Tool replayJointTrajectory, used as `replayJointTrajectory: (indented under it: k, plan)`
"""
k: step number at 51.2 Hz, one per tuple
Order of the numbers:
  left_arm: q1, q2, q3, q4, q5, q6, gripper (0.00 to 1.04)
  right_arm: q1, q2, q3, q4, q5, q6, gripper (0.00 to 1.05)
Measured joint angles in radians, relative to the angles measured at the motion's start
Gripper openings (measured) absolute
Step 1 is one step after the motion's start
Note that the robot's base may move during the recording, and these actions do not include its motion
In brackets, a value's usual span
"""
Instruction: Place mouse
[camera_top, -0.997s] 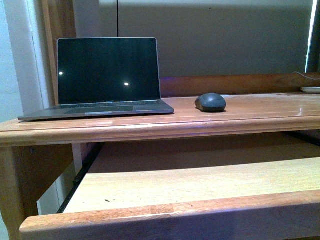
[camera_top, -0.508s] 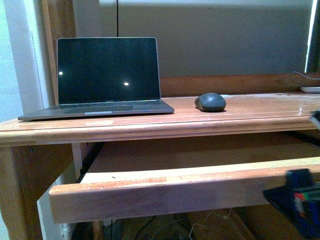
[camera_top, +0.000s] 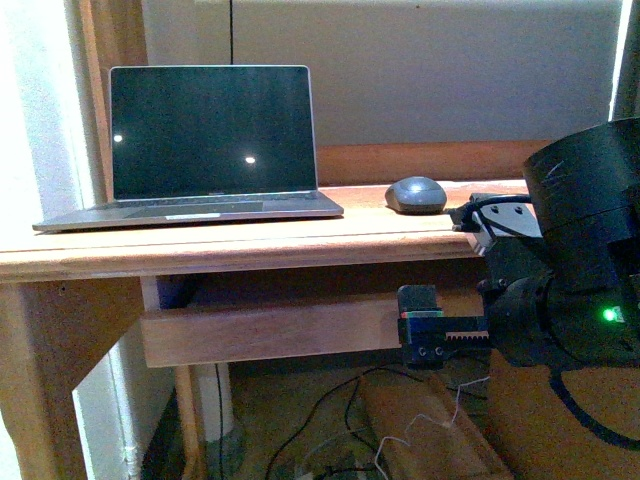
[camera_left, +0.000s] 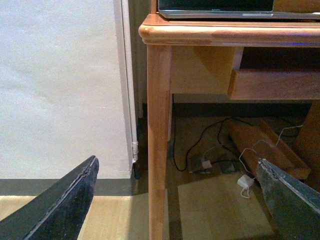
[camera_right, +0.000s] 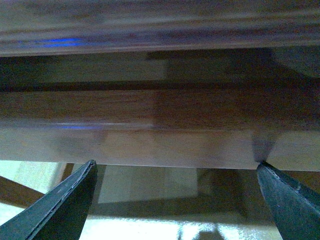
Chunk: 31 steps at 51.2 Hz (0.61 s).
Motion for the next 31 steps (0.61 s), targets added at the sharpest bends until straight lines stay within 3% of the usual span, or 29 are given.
replayJointTrajectory:
  k: [4, 11, 21, 31]
  plan:
    - [0.000, 0.000, 0.000, 0.000, 0.000, 0.000, 0.97, -0.026, -0.044, -0.025, -0.005, -0.047, 0.015, 0.97]
    - [0.000, 0.000, 0.000, 0.000, 0.000, 0.000, 0.97, -0.076, -0.175, -0.103, -0.001, -0.045, 0.035, 0.97]
    - [0.000, 0.000, 0.000, 0.000, 0.000, 0.000, 0.97, -0.205, -0.526, -0.371, -0.010, -0.047, 0.137, 0.97]
    - [0.000, 0.000, 0.000, 0.000, 0.000, 0.000, 0.97, -0.281, -0.866, -0.601, -0.137, -0.093, 0.239, 0.97]
